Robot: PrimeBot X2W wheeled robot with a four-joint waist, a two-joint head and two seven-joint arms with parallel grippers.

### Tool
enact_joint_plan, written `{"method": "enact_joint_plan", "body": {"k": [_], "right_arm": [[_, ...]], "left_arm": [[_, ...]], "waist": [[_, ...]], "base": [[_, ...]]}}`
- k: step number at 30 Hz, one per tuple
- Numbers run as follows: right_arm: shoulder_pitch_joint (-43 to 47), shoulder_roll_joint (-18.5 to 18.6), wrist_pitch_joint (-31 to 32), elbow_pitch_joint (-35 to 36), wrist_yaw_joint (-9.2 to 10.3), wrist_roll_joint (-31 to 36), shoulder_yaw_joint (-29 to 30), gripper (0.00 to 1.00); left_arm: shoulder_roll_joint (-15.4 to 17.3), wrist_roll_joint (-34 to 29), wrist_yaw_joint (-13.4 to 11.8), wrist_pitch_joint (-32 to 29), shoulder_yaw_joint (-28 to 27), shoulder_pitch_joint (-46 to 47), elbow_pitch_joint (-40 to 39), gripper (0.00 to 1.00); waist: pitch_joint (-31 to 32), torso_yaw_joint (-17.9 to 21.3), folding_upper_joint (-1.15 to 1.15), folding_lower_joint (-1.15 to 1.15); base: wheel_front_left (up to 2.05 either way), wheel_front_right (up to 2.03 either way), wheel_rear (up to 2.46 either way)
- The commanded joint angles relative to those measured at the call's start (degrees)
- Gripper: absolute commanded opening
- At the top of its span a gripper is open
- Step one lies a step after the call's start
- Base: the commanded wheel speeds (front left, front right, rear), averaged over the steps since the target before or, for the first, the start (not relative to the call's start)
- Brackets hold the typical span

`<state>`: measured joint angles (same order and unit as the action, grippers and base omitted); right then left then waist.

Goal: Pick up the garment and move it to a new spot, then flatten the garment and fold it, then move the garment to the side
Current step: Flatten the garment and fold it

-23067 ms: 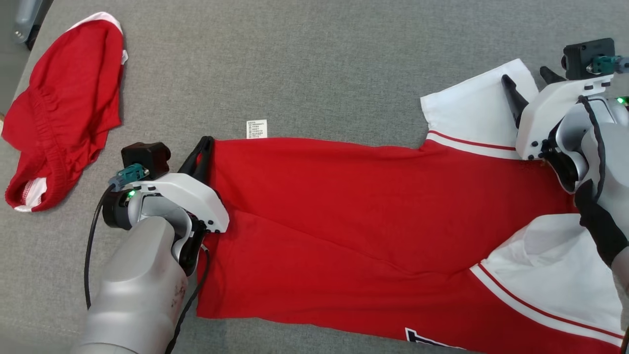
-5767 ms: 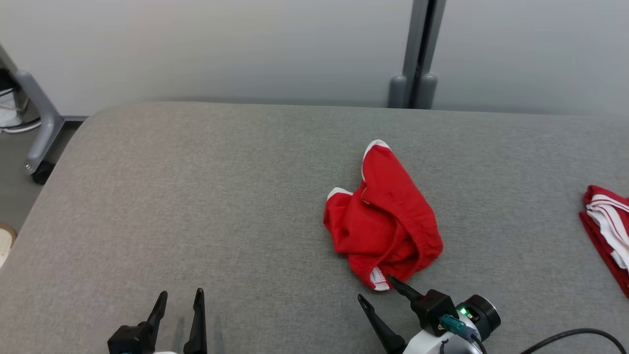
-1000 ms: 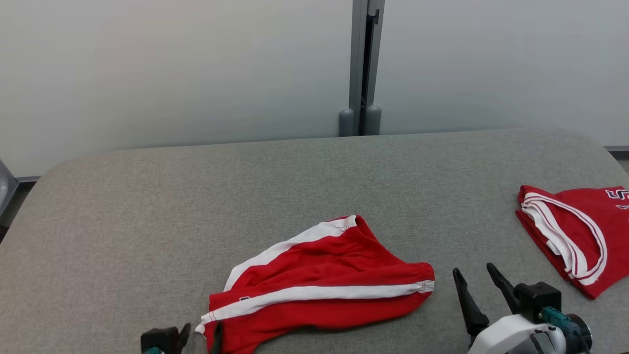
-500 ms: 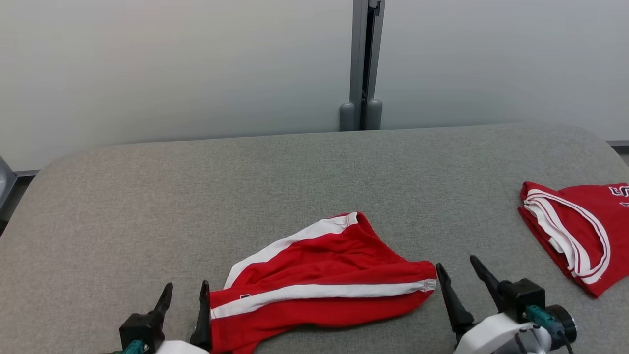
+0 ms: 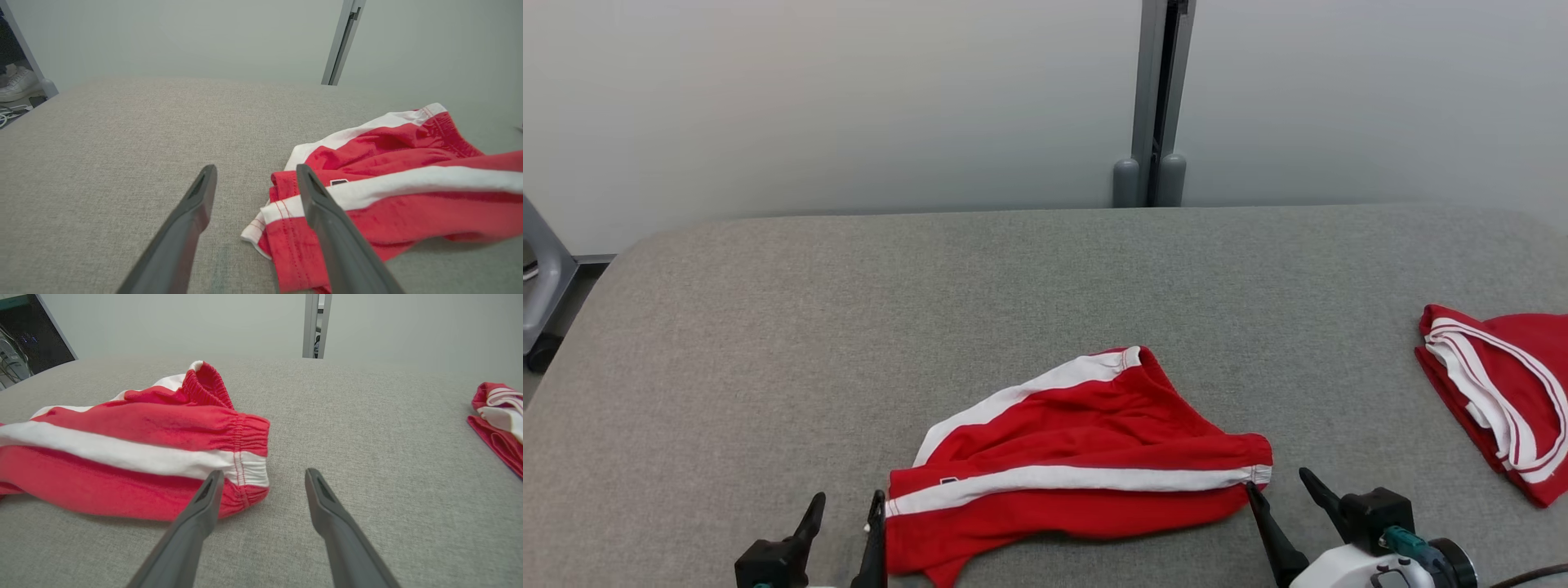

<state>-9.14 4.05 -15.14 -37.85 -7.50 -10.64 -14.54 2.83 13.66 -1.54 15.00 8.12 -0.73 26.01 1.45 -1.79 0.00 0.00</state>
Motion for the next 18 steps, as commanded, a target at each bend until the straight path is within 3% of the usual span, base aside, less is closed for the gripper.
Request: {"method": "enact_joint_plan", "body": {"k": [1,10,18], "right_arm": [[-0.66,0.62,0.01,-0.24,0.02,-0.20,0.21,1.00],[-2.33,2.50,0.01,-1.05,0.02,-1.15,-1.76,0.98],[-4.34,3.51,0.01,-1.53,0.02,-3.12,-4.25,0.34]], "left_arm": [[0.22,0.26,0.22,0.23,-0.12,0.73,-0.15,1.00],[0.21,1.64,-0.04,0.23,0.59,1.30,-0.51,1.00],[0.20,1.78,0.20,0.23,0.88,2.12,-0.72,1.00]], "waist": [[-0.34,-0.37,0.00,0.00],[-1.62,-1.80,0.00,0.00],[-3.49,-3.06,0.00,0.00]], "base": [[0.00,0.00,0.00],[0.00,0.00,0.00],[0.00,0.00,0.00]]}}
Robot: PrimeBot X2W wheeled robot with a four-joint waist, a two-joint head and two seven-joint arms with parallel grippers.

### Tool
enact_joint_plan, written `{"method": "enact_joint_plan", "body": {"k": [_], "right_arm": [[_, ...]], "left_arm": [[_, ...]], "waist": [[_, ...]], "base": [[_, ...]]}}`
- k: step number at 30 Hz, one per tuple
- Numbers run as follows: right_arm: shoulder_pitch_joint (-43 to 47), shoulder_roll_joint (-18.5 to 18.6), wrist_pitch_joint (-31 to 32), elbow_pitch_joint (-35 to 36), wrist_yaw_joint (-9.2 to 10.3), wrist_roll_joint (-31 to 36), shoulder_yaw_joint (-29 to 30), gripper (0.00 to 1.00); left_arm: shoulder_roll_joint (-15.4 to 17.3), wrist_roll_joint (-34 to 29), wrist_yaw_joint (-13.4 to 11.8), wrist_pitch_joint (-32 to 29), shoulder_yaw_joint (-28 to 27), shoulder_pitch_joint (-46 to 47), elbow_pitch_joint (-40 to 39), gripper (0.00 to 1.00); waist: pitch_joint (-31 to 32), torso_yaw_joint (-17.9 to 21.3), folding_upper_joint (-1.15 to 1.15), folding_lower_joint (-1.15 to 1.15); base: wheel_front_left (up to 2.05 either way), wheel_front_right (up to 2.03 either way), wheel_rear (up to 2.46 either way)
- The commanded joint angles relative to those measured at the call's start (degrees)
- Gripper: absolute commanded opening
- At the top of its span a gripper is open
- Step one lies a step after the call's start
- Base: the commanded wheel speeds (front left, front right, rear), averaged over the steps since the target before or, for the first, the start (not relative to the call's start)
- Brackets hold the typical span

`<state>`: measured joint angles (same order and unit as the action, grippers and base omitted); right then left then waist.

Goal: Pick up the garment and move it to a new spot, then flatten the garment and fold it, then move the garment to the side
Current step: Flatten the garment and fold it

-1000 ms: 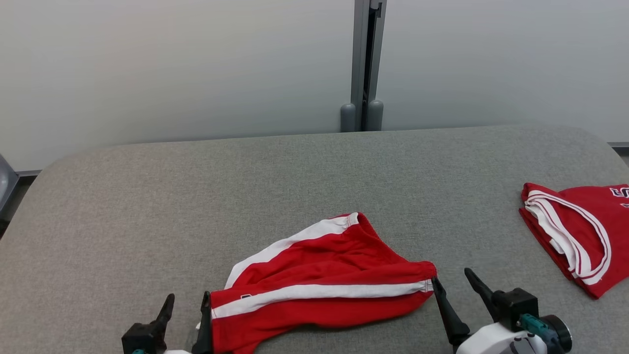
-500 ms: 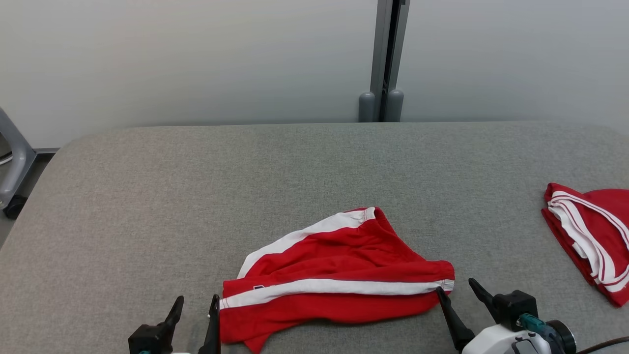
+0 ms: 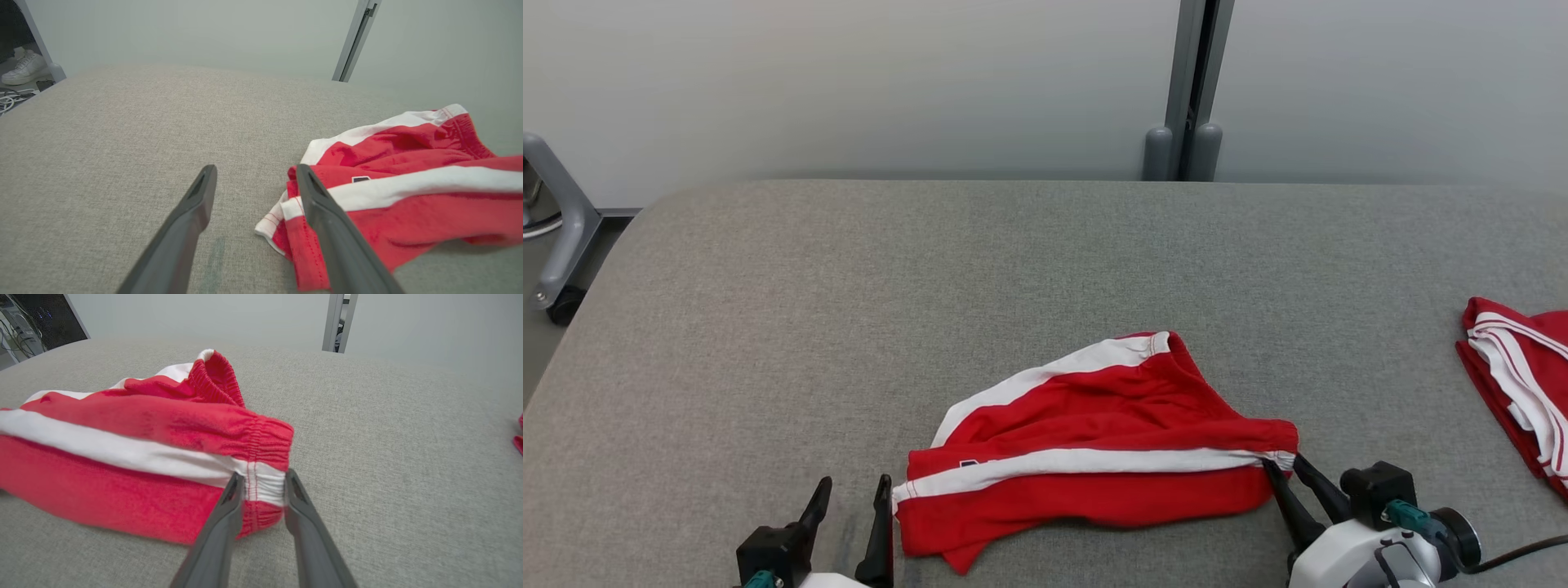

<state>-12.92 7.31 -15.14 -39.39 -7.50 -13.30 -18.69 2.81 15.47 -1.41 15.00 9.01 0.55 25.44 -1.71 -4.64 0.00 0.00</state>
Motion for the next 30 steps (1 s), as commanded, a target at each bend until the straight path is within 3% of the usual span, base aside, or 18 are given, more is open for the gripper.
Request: {"method": "enact_joint_plan", "body": {"k": [1,2,3,12,19,23,30], "right_arm": [[-0.82,0.35,0.01,0.08,0.02,-0.49,-0.22,0.20],[-0.93,0.41,0.01,0.24,0.02,-0.63,-0.43,0.05],[-0.94,0.50,0.01,0.61,0.02,-0.89,-0.50,0.00],[1.85,1.85,0.01,2.49,0.02,-1.64,1.17,0.00],[2.60,1.59,0.01,2.18,0.02,-1.20,1.90,0.00],[1.99,1.29,0.01,2.18,0.02,-1.05,1.59,0.00],[0.89,1.14,0.01,2.55,0.02,-0.93,1.28,0.00]], "left_arm": [[0.22,-0.07,0.16,0.23,0.12,0.92,-0.11,1.00],[0.21,0.08,0.24,0.23,0.34,0.90,-0.05,1.00],[0.21,0.09,0.35,0.23,0.63,0.82,0.01,1.00],[0.23,2.81,2.38,0.23,4.98,-0.94,0.53,1.00],[0.26,8.99,3.56,0.17,9.20,-0.22,4.40,1.00],[0.21,13.09,3.93,0.17,10.05,0.94,5.79,1.00],[0.24,14.48,4.65,0.17,10.68,2.76,6.50,1.00]], "waist": [[-0.45,-0.27,0.00,0.00],[-0.50,-0.31,0.00,0.00],[-0.51,-0.32,0.00,0.00],[1.40,0.02,0.00,0.00],[1.57,0.10,0.00,0.00],[1.11,0.30,0.00,0.00],[0.00,0.65,0.00,0.00]], "base": [[0.00,0.00,0.00],[0.00,0.00,0.00],[0.00,0.00,0.00],[0.00,0.00,0.00],[0.00,0.00,0.00],[0.00,0.00,0.00],[0.00,0.00,0.00]]}}
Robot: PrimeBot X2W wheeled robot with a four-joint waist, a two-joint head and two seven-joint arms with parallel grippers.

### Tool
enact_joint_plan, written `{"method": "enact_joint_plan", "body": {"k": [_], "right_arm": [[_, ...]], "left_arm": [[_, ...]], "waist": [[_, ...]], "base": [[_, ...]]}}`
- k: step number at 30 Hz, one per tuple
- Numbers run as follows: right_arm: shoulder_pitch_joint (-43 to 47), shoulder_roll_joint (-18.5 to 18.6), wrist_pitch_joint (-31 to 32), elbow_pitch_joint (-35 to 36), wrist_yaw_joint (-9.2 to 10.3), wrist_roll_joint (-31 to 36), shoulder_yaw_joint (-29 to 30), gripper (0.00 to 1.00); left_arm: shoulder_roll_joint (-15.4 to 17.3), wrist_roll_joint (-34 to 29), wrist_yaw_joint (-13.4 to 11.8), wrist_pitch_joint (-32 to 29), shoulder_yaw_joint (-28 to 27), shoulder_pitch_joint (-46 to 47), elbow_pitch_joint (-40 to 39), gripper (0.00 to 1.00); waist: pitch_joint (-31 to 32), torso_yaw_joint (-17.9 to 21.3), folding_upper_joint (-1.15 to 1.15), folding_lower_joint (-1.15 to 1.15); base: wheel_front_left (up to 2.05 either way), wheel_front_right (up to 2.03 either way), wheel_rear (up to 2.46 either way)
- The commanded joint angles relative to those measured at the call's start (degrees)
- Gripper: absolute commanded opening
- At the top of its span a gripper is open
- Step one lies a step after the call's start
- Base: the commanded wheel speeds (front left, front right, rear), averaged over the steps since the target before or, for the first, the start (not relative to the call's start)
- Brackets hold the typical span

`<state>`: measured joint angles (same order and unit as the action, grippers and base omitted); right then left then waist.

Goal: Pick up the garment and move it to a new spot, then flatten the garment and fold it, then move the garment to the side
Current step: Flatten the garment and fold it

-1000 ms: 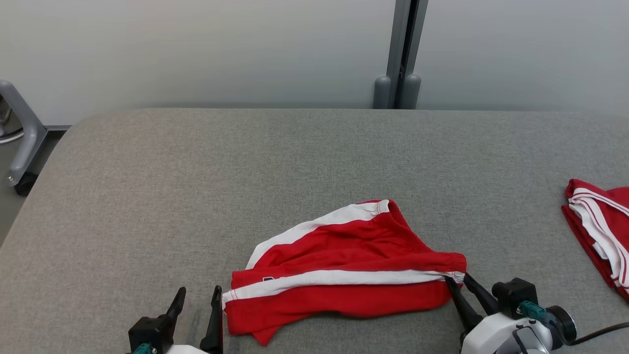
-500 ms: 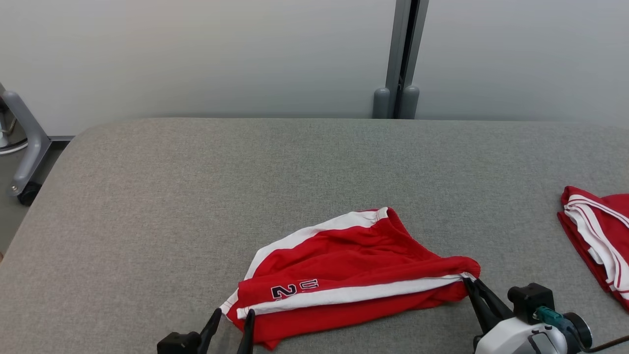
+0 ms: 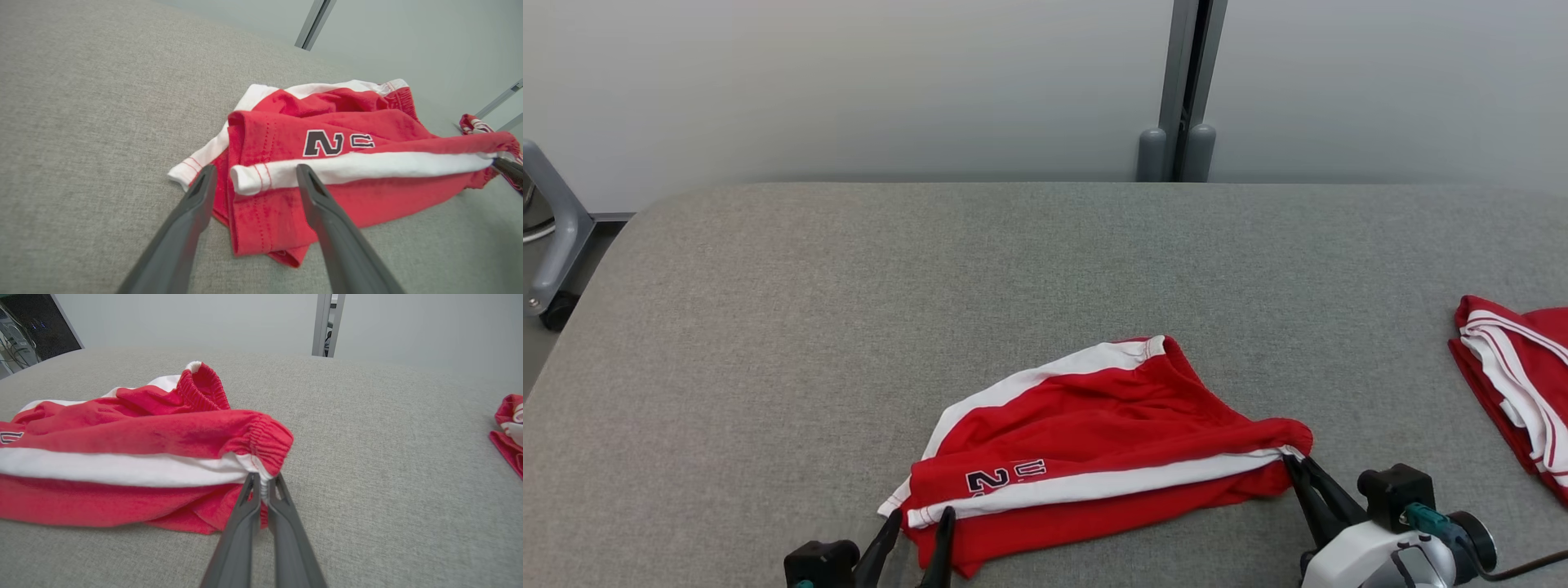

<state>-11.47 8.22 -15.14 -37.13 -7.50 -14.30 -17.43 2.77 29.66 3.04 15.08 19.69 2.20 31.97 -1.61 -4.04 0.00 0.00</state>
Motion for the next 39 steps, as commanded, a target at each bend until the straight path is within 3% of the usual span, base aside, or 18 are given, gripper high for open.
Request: {"method": "enact_joint_plan", "body": {"k": [1,5,7,9,11,13,14,27,39], "right_arm": [[-0.66,0.23,0.01,0.27,0.02,0.11,0.00,0.00],[-0.85,0.35,0.01,0.26,0.02,0.16,0.20,0.00],[-0.85,0.26,0.02,0.28,0.02,0.17,0.39,0.00],[-0.92,0.20,0.02,0.36,0.02,0.18,0.50,0.00],[-1.02,0.14,0.02,0.39,0.02,0.22,0.54,0.00],[-1.07,0.12,0.02,0.45,0.02,0.24,0.60,0.00],[-1.05,0.15,0.02,0.46,0.02,0.27,0.60,0.00],[-3.40,-0.69,0.02,6.47,0.02,-2.28,2.15,0.00],[-15.20,2.61,0.02,15.18,0.02,-7.35,-0.08,0.00]], "left_arm": [[0.27,0.27,0.27,0.09,0.09,1.24,0.00,1.00],[0.28,0.76,0.34,0.09,0.59,1.32,0.00,0.96],[0.26,0.87,0.39,0.09,0.78,1.03,0.16,0.89],[0.27,0.49,0.51,0.09,0.93,0.92,0.32,0.89],[0.26,0.64,0.54,0.09,1.01,0.86,0.32,0.82],[0.27,-0.02,0.41,0.09,1.08,1.07,0.10,0.33],[0.25,-0.42,0.42,0.09,1.21,1.19,-0.06,0.00],[0.58,-6.17,1.61,0.10,-3.83,5.14,-7.22,0.00],[7.83,-11.55,3.42,0.08,-10.58,22.72,-13.74,0.00]], "waist": [[-0.23,0.09,0.00,0.00],[-0.48,0.08,0.00,0.00],[-0.49,0.01,0.00,0.00],[-0.55,-0.07,0.00,0.00],[-0.62,-0.14,0.00,0.00],[-0.67,-0.21,0.00,0.00],[-0.66,-0.23,0.00,0.00],[2.45,0.69,0.00,0.00],[3.93,4.79,0.00,0.00]], "base": [[0.00,0.00,0.00],[0.00,0.00,0.00],[0.00,0.00,0.00],[0.00,0.00,0.00],[0.00,0.00,0.00],[0.00,0.00,0.00],[0.00,0.00,0.00],[0.00,0.00,0.00],[0.00,0.00,0.00]]}}
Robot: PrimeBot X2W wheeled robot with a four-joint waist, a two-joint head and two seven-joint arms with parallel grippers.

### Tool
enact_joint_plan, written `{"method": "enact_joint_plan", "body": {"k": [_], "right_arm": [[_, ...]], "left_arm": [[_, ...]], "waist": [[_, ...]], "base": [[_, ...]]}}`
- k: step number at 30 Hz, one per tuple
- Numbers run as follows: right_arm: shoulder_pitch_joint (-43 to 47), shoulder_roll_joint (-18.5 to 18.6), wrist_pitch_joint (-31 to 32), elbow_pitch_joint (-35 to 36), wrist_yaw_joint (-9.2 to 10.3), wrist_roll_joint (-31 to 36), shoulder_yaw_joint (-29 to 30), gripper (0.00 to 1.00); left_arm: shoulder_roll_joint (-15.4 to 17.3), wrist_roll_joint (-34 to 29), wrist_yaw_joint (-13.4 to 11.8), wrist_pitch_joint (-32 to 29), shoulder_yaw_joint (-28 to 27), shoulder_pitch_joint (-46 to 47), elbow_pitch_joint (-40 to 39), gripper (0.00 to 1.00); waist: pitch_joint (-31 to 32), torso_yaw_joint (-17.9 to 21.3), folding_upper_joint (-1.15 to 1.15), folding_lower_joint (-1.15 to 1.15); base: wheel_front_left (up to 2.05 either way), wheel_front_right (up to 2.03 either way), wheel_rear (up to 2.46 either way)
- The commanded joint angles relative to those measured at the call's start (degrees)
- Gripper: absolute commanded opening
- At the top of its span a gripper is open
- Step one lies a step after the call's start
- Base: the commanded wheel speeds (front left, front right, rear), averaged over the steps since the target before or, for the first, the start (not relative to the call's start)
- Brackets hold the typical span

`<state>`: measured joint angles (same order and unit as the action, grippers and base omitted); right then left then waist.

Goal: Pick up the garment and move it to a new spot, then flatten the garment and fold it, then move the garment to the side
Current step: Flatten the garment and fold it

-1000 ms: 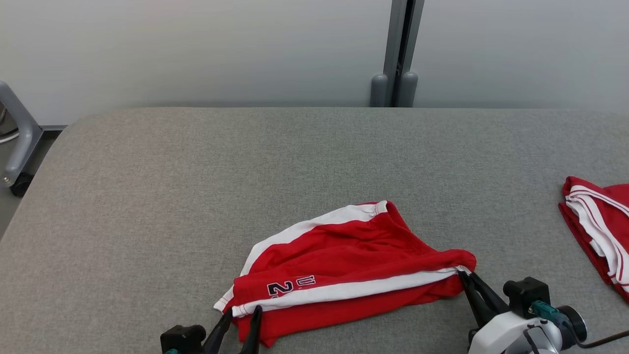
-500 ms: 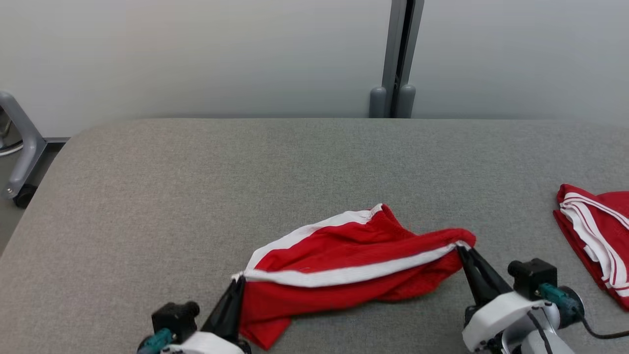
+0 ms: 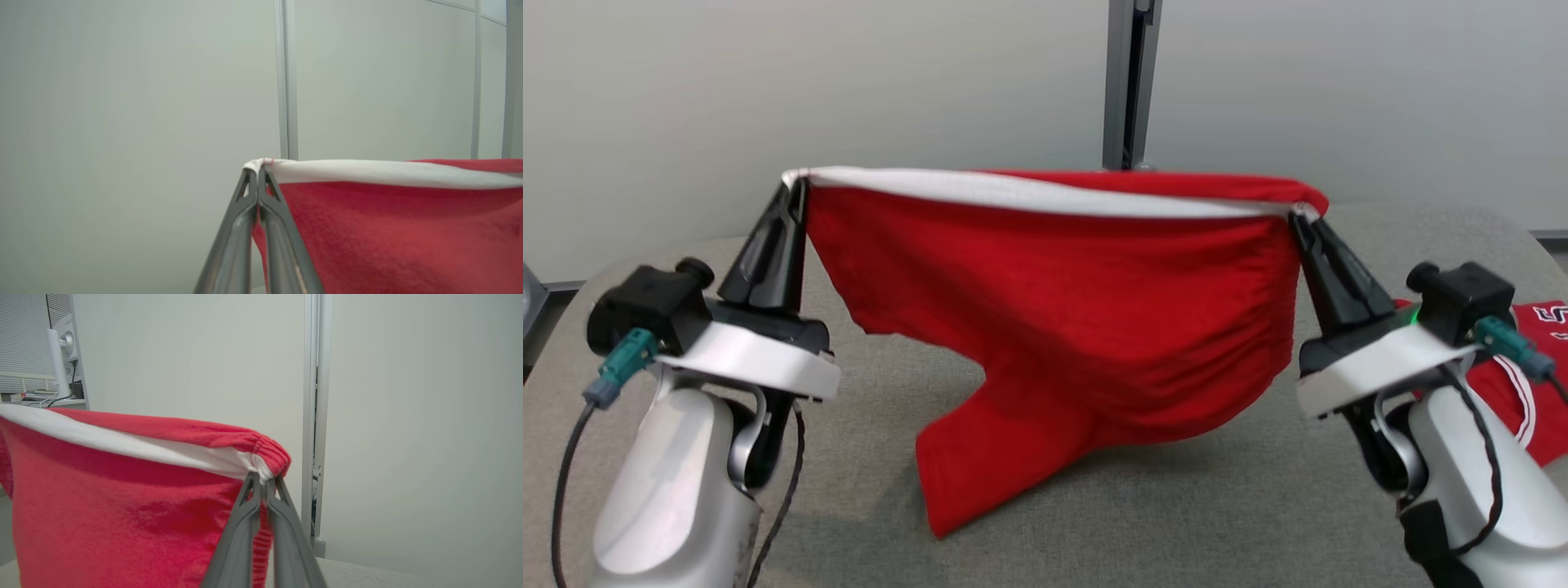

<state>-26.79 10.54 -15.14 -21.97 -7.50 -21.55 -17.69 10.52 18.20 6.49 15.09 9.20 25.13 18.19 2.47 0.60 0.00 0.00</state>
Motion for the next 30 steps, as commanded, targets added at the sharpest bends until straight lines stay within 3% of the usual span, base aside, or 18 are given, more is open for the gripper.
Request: {"method": "enact_joint_plan", "body": {"k": [1,5,11,15,20,24,30], "right_arm": [[-0.79,0.67,0.02,-0.34,0.02,-0.60,0.02,0.00],[-5.52,1.94,0.02,-2.25,0.02,-0.97,-1.82,0.00],[-18.83,2.70,0.02,-6.25,0.02,0.99,-2.66,0.00],[-30.52,1.53,0.02,-9.70,0.02,4.07,0.99,0.00],[-44.02,0.71,0.02,-9.43,0.03,13.73,8.23,0.00],[-43.23,-0.38,0.02,-11.65,0.02,17.33,9.08,0.00],[-34.38,0.10,0.02,-16.72,0.02,16.17,3.65,0.00]], "left_arm": [[0.44,-0.18,-0.14,0.07,-0.40,0.76,0.05,0.00],[1.21,-0.70,-0.43,-0.34,-0.34,4.48,1.77,0.00],[1.51,-3.32,-1.24,-0.77,0.74,16.90,5.14,0.00],[1.45,-5.27,-1.96,-0.28,0.84,29.23,8.42,0.00],[0.69,-8.23,-2.90,0.07,0.29,43.98,9.81,0.00],[-1.42,-8.23,-2.26,0.00,-0.30,42.40,9.08,0.00],[-3.95,-6.93,-1.40,0.06,-1.49,30.88,10.13,0.00]], "waist": [[-0.52,0.43,0.00,0.00],[-3.14,1.00,0.00,0.00],[-13.31,0.21,0.00,0.00],[-19.98,-1.14,0.00,0.00],[-26.02,-3.89,0.00,0.00],[-27.71,-5.40,0.00,0.00],[-27.11,-5.73,0.00,0.00]], "base": [[0.00,0.00,0.00],[0.00,0.00,0.00],[0.00,0.00,0.00],[0.00,0.00,0.00],[0.00,0.00,0.00],[0.00,0.00,0.00],[0.00,0.00,0.00]]}}
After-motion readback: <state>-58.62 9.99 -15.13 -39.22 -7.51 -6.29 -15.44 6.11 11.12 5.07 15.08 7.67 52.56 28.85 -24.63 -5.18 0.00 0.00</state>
